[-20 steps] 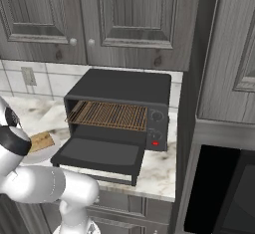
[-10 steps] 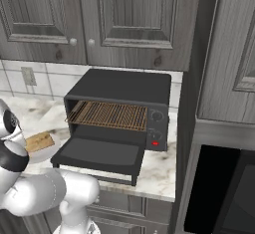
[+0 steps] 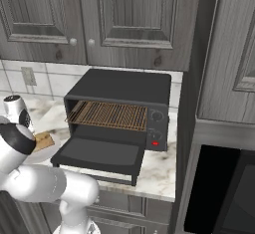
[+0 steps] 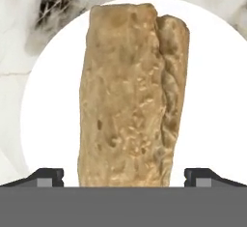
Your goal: Pull the toaster oven rack outwards. Pick up the baguette from the plate and place it on the toaster oven rack. Close the toaster oven door fully and set the temperature to the lowest setting.
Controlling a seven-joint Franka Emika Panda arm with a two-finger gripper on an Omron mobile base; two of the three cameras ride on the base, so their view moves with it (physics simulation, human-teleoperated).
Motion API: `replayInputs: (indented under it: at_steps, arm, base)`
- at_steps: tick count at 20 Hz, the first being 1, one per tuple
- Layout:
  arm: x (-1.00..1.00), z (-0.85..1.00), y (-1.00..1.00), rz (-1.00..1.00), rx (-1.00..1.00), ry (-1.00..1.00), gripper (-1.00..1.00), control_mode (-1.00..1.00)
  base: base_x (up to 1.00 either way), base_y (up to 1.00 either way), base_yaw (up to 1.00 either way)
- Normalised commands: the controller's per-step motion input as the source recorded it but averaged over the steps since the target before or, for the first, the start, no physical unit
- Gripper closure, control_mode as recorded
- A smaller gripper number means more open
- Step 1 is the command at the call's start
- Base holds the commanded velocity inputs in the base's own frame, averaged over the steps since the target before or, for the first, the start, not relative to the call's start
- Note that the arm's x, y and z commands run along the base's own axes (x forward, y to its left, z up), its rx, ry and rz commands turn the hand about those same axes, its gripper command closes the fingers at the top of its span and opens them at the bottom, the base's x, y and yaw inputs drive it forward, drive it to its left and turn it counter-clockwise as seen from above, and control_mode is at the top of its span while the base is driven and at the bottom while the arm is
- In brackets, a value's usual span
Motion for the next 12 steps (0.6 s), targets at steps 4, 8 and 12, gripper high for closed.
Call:
replayInputs:
  at_steps: [4,8,12]
  arm:
    - [0.00,-0.02,0.12,0.03,-0.01,0.00,-1.00,-1.00]
    - [-0.07,-0.16,0.02,0.00,-0.03,0.00,-1.00,-1.00]
    - [-0.39,-0.36,0.00,0.00,0.00,0.00,-1.00,-1.00]
  base:
    - [0.00,0.00,0.00]
    - [0.00,0.00,0.00]
    - [0.00,0.00,0.00]
